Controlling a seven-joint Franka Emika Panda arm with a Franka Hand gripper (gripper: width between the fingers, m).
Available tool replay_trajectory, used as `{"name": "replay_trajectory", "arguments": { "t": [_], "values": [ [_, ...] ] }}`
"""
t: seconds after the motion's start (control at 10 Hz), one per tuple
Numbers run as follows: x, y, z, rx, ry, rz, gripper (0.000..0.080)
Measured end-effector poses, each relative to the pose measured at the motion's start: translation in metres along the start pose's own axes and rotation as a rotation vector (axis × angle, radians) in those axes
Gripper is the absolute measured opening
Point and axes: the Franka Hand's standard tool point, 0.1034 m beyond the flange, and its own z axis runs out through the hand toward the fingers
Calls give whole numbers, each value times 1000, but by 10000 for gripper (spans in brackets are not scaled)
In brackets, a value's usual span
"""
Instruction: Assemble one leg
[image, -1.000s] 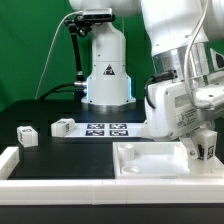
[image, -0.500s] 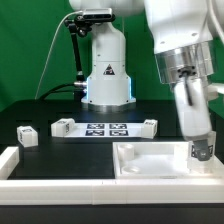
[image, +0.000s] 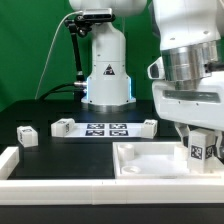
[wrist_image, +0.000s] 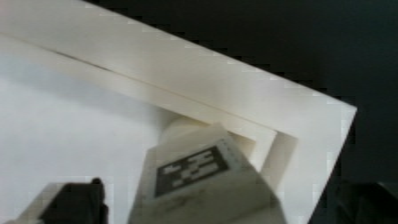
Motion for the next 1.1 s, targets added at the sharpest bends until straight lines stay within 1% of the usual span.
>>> {"name": "replay_trajectory", "arguments": {
  "t": [0.1,0.3,0.4,0.5,0.7,0.8,1.1],
  "values": [
    [0,0,0,-13,13,-158,648],
    [5,2,0,-22,20,-437,648],
    [5,2,-1,-23,20,-517,648],
    [5,2,0,-22,19,-477,648],
    [5,2,-1,-22,20,-477,383],
    [7,2,-1,-23,21,-475,289],
    [7,2,-1,-21,21,-413,289]
  ]
}}
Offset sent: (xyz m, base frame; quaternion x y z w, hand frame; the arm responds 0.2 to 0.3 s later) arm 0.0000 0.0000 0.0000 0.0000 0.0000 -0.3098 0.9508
